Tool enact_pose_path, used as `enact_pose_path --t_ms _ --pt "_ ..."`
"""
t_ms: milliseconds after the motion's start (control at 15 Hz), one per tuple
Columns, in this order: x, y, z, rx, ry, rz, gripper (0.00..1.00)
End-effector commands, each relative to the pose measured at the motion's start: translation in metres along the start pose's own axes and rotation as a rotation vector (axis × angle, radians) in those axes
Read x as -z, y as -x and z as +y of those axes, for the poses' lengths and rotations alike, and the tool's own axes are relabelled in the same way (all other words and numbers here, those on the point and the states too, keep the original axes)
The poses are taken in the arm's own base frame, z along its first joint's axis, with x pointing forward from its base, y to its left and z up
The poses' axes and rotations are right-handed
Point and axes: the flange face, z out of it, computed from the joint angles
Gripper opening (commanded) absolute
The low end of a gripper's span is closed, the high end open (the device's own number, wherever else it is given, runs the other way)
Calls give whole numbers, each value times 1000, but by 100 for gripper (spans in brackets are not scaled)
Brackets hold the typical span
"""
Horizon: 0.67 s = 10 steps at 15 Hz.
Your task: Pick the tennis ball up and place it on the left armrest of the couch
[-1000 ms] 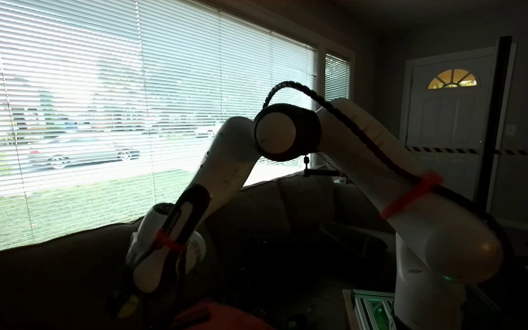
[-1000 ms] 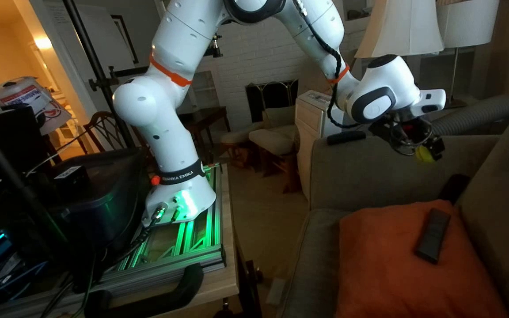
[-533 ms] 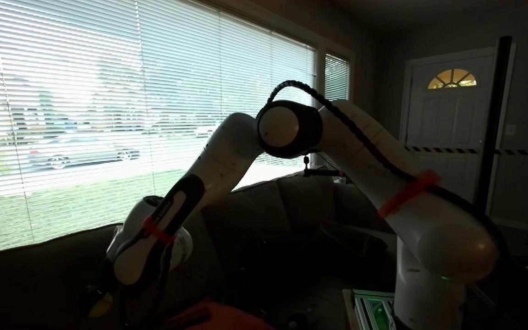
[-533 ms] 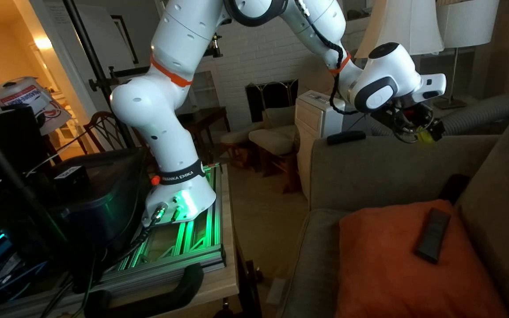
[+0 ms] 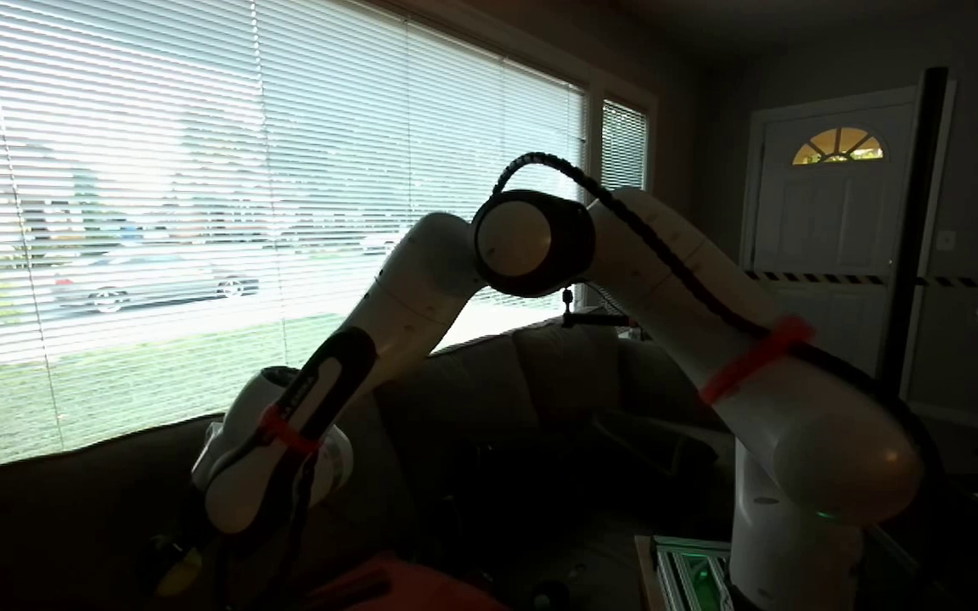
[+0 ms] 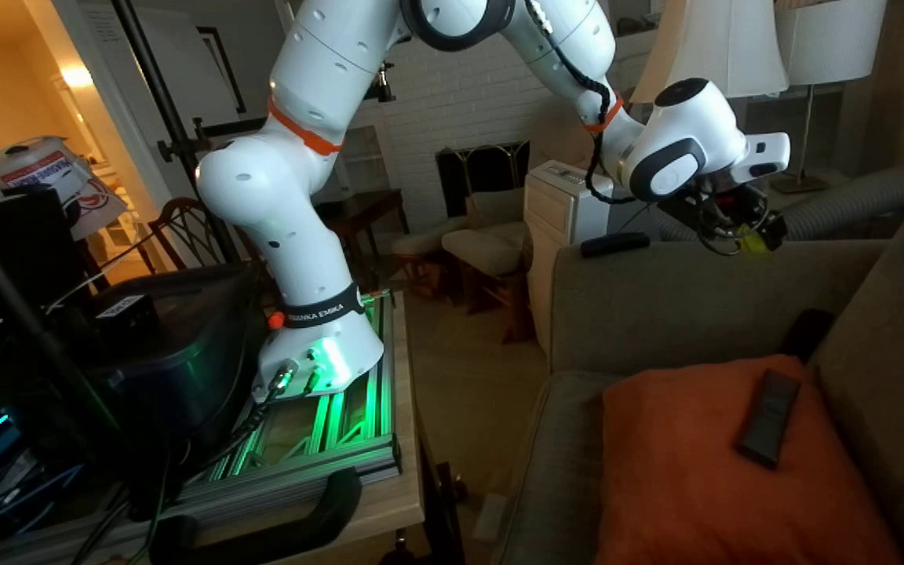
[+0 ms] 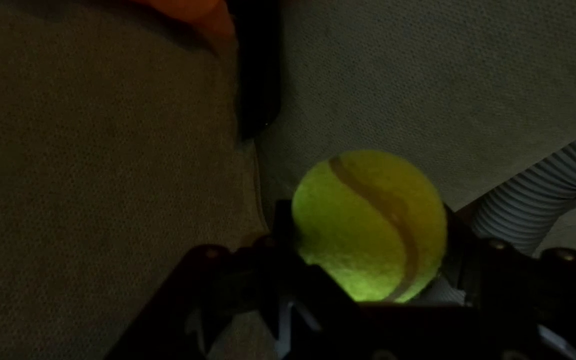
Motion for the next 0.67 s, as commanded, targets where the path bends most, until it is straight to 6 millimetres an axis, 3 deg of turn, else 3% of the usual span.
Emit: enact_pose_path --t_ms 0,133,333,600 --pt "-42 -2 -24 21 -90 -1 42" --pt "-68 -8 -48 42 -174 27 42" --pt "-93 -17 -78 115 -301 71 42" --pt "-121 -23 -96 236 -462 72 42"
